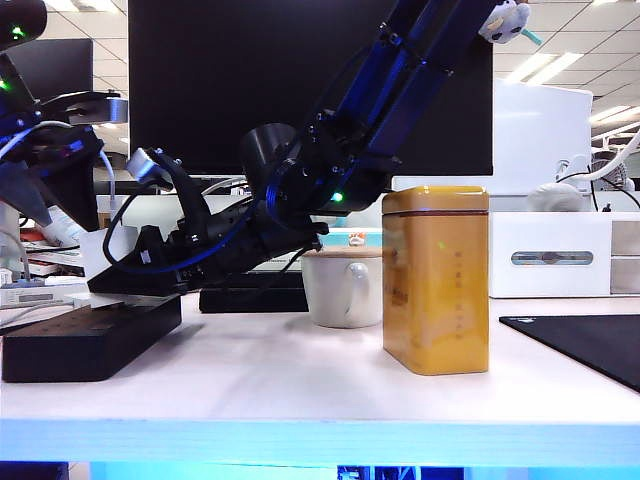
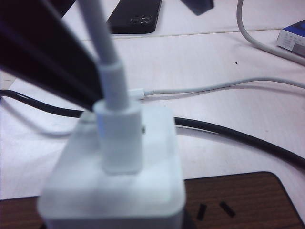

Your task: Plug the white charger into the left socket.

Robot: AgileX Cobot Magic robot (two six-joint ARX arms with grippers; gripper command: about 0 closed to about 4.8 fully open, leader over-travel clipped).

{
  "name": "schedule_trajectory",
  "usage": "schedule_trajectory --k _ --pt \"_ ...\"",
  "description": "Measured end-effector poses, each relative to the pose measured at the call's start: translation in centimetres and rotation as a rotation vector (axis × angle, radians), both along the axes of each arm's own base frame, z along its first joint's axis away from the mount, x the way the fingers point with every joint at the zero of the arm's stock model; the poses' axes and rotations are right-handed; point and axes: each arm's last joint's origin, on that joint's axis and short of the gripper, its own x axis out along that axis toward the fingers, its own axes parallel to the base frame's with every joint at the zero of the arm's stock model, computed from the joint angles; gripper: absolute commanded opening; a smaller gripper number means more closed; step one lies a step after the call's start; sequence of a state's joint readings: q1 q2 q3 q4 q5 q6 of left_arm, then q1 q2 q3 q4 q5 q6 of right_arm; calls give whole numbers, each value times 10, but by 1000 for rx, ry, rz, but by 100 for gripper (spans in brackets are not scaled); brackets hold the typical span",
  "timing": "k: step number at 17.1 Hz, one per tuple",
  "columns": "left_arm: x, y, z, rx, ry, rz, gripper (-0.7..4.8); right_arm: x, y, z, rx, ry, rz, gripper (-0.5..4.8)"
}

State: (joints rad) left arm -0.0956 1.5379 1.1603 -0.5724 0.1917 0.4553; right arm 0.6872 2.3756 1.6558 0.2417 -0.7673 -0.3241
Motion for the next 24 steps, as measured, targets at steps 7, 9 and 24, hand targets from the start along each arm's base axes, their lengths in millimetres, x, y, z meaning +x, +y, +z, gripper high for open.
schedule_trajectory --k 7,9,24 --pt "-3 -2 -3 -53 34 -88 80 0 0 0 0 1 0 -1" --pt "-4 -4 -2 -88 37 -111 80 0 0 0 0 1 0 -1" --pt "2 -18 -9 -199 63 -150 80 1 -2 0 1 19 3 -1"
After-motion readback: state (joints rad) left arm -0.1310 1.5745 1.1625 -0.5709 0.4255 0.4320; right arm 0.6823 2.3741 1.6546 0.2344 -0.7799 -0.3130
